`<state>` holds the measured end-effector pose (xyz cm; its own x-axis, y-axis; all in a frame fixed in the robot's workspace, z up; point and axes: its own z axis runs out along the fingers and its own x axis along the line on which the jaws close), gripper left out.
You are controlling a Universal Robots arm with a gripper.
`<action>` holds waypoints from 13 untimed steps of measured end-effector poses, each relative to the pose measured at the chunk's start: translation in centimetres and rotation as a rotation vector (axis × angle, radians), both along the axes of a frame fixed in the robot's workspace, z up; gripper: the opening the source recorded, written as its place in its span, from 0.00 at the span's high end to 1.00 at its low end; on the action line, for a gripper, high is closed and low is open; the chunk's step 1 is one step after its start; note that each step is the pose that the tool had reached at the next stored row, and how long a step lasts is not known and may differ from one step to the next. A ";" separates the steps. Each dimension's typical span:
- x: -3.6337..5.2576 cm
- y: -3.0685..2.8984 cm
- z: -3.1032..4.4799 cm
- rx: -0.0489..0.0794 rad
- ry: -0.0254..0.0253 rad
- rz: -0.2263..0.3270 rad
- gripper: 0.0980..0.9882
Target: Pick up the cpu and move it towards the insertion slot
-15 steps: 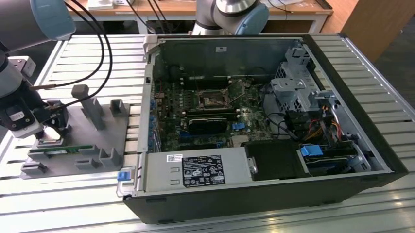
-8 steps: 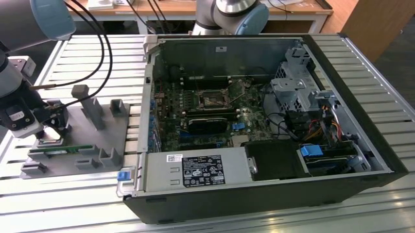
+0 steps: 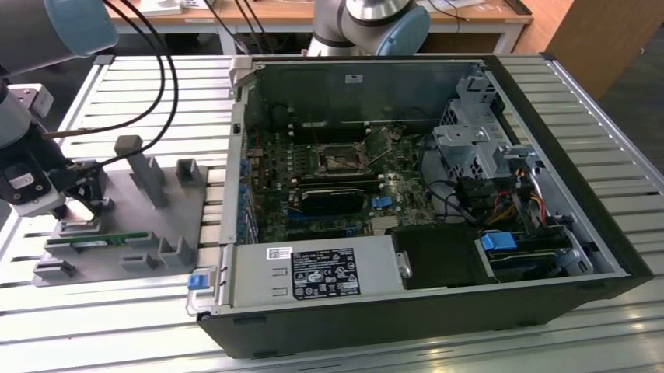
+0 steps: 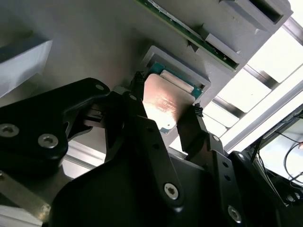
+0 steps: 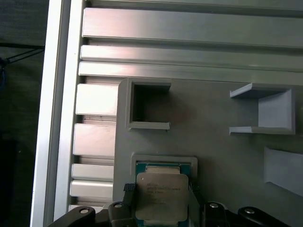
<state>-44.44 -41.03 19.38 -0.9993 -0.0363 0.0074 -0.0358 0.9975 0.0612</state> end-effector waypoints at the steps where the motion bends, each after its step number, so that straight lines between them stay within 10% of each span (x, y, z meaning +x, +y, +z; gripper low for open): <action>1: 0.00 0.00 0.12 0.000 0.0000 0.000 0.52; 13: 0.00 0.00 0.81 0.000 0.0000 0.000 0.52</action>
